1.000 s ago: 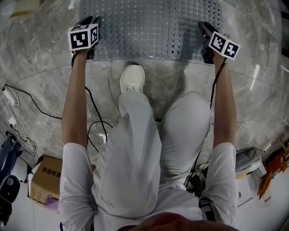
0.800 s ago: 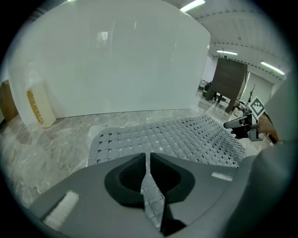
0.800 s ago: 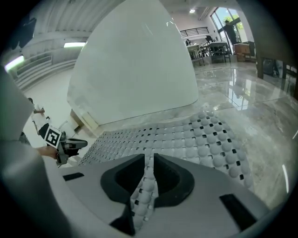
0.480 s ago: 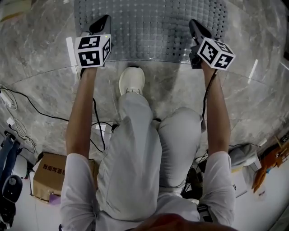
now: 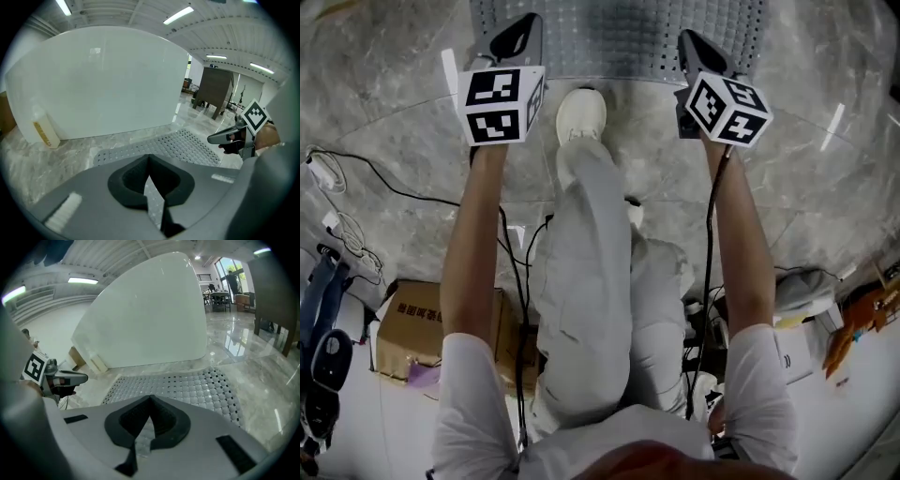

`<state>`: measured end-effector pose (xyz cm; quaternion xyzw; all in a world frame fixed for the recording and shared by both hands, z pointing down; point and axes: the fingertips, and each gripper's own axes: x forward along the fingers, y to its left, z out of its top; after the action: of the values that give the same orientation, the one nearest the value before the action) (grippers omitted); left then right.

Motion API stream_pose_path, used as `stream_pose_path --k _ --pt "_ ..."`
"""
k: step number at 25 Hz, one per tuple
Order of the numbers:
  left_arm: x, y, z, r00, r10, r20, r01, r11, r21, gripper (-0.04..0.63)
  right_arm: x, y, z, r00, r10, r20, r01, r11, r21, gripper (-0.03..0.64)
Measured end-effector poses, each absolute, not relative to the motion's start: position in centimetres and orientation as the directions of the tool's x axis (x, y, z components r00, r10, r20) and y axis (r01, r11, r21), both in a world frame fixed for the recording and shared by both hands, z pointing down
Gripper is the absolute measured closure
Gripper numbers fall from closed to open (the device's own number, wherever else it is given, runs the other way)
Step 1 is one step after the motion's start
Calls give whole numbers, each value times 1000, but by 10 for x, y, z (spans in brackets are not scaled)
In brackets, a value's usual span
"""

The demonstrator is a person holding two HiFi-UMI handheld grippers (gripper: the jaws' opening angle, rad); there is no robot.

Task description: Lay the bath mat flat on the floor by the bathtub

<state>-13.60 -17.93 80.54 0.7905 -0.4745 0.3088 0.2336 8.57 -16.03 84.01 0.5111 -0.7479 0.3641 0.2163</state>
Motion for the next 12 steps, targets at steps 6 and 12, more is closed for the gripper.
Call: stream_pose_path --k 6,12 --pt "-133 -141 689 343 -608 716 -904 -421 76 600 69 -116 728 -398 -554 731 -917 262 -301 614" --pt "-116 -100 555 337 -613 715 -913 -397 90 600 61 -76 585 -404 -540 738 -914 261 -310 614"
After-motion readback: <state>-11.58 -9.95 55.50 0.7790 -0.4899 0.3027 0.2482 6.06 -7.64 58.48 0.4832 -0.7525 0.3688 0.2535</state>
